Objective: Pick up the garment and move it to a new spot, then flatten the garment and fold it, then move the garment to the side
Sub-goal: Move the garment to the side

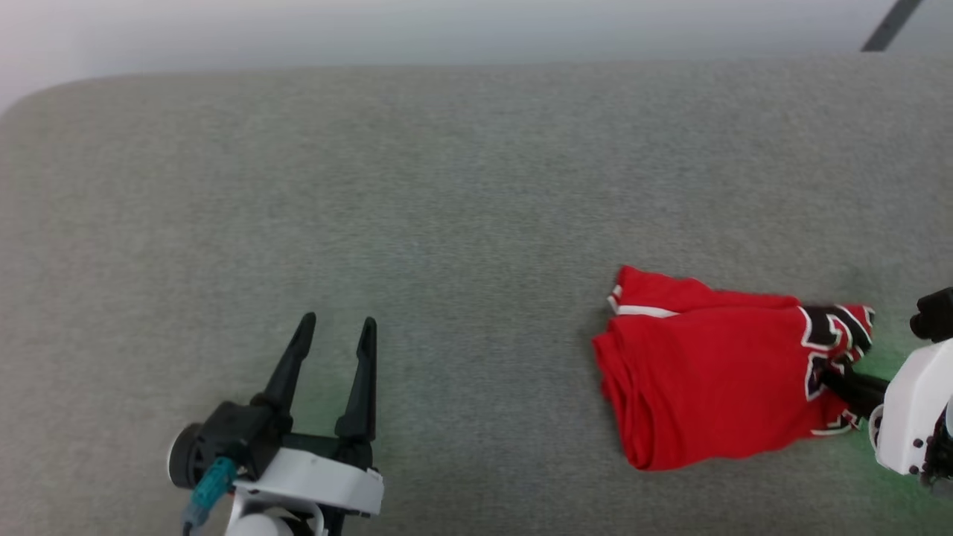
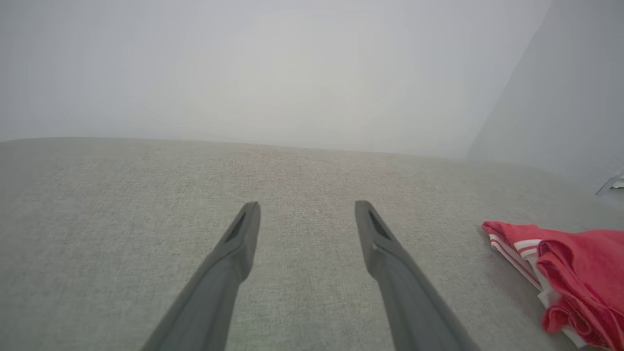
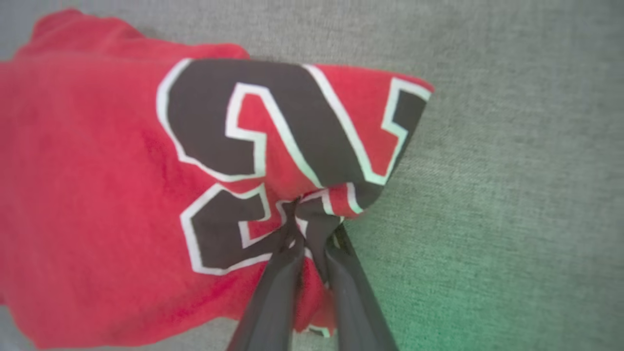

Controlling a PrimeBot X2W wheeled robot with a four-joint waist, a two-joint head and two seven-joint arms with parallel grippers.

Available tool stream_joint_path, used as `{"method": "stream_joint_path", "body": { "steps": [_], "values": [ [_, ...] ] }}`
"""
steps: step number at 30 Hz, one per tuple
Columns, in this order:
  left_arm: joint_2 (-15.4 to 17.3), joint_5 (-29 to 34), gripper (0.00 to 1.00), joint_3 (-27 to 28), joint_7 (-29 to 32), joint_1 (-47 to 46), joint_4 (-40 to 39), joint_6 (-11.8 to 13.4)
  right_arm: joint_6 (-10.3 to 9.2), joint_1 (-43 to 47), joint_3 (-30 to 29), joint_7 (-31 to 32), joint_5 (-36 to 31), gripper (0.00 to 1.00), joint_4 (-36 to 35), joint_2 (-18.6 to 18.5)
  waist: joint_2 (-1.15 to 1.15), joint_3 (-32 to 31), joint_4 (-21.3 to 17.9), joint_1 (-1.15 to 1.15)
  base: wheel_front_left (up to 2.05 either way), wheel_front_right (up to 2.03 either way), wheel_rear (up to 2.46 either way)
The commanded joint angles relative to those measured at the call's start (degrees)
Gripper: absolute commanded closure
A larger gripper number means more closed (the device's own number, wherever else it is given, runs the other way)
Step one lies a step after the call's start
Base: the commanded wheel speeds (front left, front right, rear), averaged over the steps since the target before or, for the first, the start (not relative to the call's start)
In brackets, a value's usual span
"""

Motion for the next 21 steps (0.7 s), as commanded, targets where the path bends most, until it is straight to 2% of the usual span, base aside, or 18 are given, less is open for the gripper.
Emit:
{"method": "stream_joint_path", "body": {
  "steps": [1,10,15,21],
  "values": [
    [-0.02,0.61,0.0,0.17,0.03,-1.05,0.12,-0.01,-0.1,-0.49,0.28,-1.4,0.44,1.0,1.16,0.19,0.0,1.04,-2.41,0.0,0.0,0.0,0.0],
    [0.04,2.4,0.0,-0.87,0.03,-5.69,0.71,-0.21,-0.08,-3.96,-4.71,-12.93,2.46,1.0,6.26,-3.39,0.0,3.99,-12.24,0.0,0.0,0.0,0.0],
    [1.61,3.35,0.0,-3.8,0.03,-10.44,1.72,-0.2,-0.08,-7.41,-6.45,-18.56,2.3,1.0,11.29,-4.39,0.0,6.8,-17.99,0.0,0.0,0.0,0.0],
    [3.72,3.88,0.0,-8.64,0.03,-19.06,3.04,-0.22,-0.08,-14.99,-5.47,-24.15,-1.93,1.0,19.24,-5.49,0.0,11.42,-20.82,0.0,0.0,0.0,0.0]
  ]
}}
